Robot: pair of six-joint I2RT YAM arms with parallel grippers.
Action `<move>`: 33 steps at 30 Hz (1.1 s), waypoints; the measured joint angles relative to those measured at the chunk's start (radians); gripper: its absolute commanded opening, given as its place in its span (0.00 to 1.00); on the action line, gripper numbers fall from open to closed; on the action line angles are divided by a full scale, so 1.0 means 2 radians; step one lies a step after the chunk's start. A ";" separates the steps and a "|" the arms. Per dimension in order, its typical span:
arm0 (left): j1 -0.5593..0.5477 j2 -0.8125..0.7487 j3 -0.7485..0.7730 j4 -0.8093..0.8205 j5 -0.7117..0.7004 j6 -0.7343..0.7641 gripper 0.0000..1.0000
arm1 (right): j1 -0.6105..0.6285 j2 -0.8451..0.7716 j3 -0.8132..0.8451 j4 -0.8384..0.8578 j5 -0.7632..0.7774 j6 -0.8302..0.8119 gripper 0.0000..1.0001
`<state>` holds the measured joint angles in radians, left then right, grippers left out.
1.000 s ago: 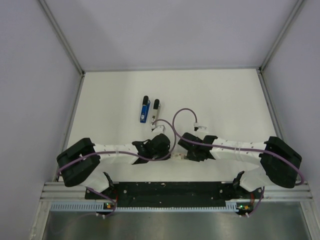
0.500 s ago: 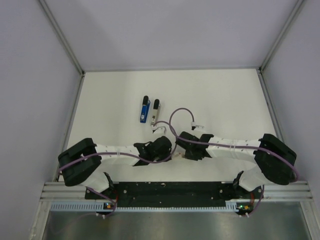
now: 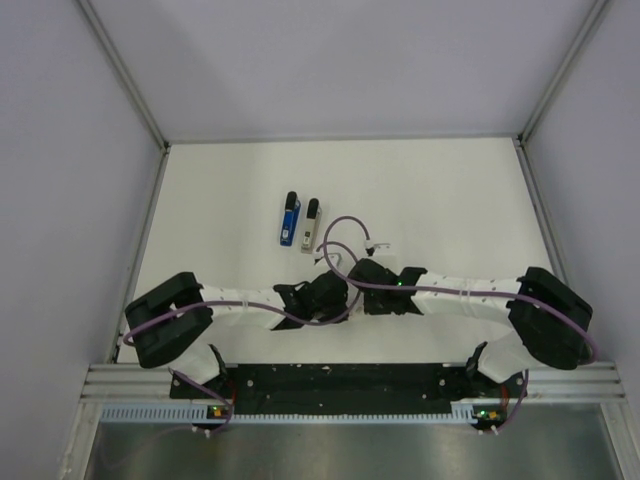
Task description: Unload the staples from the stapler
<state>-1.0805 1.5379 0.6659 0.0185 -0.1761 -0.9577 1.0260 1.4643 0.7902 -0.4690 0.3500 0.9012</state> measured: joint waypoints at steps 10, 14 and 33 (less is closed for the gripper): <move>0.001 0.005 0.003 0.006 0.004 0.010 0.00 | -0.001 -0.001 -0.012 0.007 -0.002 -0.021 0.22; 0.001 0.006 0.004 0.006 0.006 0.010 0.00 | -0.001 -0.010 -0.019 0.006 -0.002 -0.020 0.23; 0.001 0.018 0.015 0.009 0.017 0.009 0.00 | -0.004 -0.072 -0.038 -0.020 0.011 -0.009 0.28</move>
<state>-1.0779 1.5738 0.6956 0.0364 -0.1421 -0.9394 1.0176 1.3209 0.7139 -0.5091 0.3725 0.8833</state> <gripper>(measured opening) 0.013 0.262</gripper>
